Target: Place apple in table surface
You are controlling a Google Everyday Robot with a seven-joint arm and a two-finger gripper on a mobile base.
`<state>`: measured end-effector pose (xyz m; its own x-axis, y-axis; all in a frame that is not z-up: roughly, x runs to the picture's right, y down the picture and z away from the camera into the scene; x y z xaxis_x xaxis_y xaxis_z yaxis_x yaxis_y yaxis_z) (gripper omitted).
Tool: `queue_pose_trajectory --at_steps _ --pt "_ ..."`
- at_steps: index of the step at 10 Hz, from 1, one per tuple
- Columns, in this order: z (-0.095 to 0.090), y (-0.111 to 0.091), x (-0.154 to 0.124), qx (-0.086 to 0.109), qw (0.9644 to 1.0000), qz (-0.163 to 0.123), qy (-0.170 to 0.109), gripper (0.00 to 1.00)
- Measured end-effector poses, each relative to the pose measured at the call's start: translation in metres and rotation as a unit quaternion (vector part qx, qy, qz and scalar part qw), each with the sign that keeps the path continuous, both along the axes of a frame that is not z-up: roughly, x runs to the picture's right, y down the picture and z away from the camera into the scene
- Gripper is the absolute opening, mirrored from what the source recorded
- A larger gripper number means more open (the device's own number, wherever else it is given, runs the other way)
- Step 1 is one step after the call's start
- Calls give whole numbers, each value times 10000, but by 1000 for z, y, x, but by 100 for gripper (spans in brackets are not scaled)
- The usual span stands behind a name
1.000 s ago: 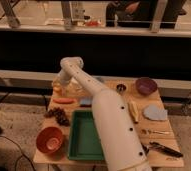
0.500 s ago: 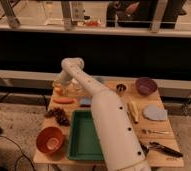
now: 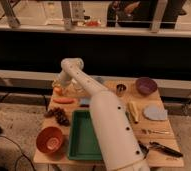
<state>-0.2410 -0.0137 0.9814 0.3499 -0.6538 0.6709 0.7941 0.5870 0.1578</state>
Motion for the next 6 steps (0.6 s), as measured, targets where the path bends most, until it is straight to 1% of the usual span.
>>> queue_pose_trajectory --at_steps 6 --pt "1 3 -1 -46 10000 -29 -8 80"
